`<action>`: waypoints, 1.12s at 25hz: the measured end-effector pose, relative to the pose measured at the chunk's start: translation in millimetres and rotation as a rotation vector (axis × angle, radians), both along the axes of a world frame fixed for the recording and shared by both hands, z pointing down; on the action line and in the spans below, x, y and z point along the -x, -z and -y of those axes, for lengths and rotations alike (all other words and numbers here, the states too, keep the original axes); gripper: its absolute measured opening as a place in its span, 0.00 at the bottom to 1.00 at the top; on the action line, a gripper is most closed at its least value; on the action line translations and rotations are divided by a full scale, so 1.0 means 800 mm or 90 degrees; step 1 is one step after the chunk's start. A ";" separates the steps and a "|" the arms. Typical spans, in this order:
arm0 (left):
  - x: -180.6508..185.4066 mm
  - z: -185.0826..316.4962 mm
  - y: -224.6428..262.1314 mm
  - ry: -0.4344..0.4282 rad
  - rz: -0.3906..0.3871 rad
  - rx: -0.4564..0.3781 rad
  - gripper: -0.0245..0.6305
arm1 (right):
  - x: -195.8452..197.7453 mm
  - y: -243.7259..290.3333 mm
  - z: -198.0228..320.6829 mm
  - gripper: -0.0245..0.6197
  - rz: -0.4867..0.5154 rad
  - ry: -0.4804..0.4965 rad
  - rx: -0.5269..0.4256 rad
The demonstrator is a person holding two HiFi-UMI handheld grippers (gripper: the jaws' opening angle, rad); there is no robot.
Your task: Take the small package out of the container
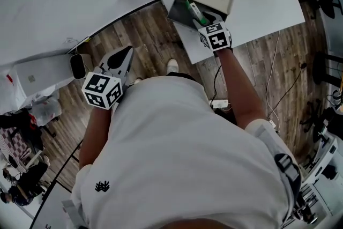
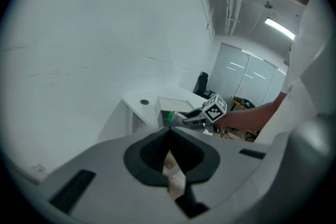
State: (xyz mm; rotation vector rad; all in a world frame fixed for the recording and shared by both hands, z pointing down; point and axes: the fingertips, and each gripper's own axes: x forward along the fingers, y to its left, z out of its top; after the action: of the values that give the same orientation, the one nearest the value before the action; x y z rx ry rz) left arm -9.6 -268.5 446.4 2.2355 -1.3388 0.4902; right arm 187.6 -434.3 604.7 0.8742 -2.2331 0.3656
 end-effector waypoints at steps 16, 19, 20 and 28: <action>0.024 -0.021 -0.002 0.045 0.003 0.007 0.05 | 0.009 -0.021 0.011 0.19 -0.037 0.015 0.002; 0.026 -0.024 -0.002 0.041 0.000 0.004 0.05 | 0.010 -0.011 0.011 0.19 -0.035 0.012 -0.010; 0.028 -0.026 -0.002 0.040 -0.002 0.002 0.05 | 0.010 -0.008 0.010 0.19 -0.035 0.009 -0.013; 0.045 -0.041 -0.003 0.026 -0.024 -0.003 0.05 | 0.009 0.033 0.000 0.18 -0.033 -0.025 -0.035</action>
State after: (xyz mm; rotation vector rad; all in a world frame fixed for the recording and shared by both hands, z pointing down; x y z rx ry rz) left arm -45.3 -235.7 448.8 2.2057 -1.3649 0.4288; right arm 180.5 -434.1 578.1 0.9481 -2.1900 0.2972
